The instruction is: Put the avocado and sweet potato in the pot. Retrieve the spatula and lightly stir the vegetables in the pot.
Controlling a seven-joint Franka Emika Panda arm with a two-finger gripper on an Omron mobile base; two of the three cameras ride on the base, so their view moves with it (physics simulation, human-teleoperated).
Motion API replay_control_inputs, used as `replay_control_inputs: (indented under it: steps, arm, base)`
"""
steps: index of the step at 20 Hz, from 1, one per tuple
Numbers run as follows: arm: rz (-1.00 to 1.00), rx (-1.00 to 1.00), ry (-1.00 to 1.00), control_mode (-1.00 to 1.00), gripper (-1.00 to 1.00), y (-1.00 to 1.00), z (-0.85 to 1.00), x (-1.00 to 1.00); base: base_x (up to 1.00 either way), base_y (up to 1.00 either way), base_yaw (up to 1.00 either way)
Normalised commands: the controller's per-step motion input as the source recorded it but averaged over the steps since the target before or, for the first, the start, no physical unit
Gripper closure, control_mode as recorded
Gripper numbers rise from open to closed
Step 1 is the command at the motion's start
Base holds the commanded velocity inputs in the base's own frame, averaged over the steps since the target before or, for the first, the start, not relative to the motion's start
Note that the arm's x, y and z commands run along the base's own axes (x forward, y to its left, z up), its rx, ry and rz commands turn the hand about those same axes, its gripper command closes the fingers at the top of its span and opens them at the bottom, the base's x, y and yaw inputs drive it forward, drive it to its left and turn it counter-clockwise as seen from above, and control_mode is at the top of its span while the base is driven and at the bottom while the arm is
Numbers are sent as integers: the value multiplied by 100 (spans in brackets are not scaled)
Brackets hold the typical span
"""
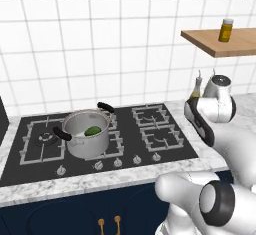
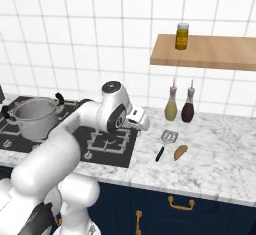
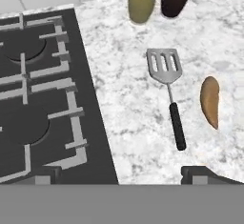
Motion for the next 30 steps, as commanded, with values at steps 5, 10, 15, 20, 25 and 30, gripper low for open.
replay_control_inputs:
  steps: [5,10,15,20,25,30]
  arm:
    - [-32,27,23,-100,-100,-100,-12,-4]
    - [-23,5,0,-100,-100,-100,-21,14]
    - [-5,0,0,-100,-100,-88,-59,6]
    - [3,1,-2,-100,-100,-49,-39,26]
    - [15,1,0,-100,-100,-6,-13,67]
    - [7,0,0,-100,-100,-53,-40,26]
  base:
    - [0,0,0]
    - [0,0,0]
    - [0,0,0]
    - [0,0,0]
    - [0,0,0]
    - [0,0,0]
